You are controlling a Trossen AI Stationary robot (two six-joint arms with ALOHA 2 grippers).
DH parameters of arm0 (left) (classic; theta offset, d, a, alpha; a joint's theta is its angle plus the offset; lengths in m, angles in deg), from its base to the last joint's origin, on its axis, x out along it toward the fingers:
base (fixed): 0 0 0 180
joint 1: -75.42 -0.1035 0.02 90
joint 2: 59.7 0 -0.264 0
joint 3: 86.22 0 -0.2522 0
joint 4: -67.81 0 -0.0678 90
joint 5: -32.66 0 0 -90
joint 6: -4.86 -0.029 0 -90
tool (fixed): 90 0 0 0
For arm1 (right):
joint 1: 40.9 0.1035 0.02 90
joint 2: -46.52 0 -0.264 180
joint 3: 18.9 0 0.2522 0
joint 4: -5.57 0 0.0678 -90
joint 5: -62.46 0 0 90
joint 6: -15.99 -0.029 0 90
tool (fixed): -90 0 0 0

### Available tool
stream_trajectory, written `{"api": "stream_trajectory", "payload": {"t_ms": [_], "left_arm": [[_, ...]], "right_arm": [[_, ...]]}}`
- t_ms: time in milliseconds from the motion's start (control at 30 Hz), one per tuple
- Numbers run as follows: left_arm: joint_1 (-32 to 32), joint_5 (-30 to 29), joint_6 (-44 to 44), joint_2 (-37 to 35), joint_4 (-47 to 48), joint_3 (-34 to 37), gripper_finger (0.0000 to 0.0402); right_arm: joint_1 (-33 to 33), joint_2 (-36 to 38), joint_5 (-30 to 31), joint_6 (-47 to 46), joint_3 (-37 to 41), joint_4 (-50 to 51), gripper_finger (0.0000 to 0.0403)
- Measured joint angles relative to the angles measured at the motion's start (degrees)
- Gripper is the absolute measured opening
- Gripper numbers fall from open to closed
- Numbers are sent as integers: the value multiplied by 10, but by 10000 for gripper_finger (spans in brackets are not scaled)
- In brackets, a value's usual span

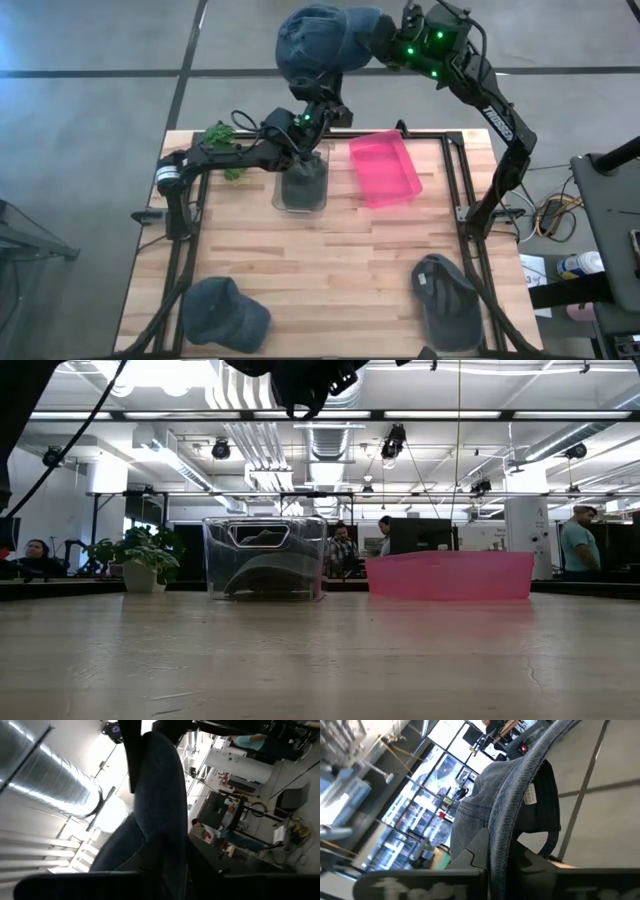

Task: Pick & Place hat
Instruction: Put the middle blue cap into the red bin

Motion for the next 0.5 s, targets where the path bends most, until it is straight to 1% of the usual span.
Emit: {"api": "stream_trajectory", "payload": {"t_ms": [100,267,500], "left_arm": [[0,2,-28,0,-14,0,78],[-1,21,-49,0,-37,0,78],[-1,21,-58,0,-41,0,78]], "right_arm": [[0,0,0,-30,2,1,13],[3,1,-5,-52,3,14,13],[14,1,-5,-67,13,17,13]]}}
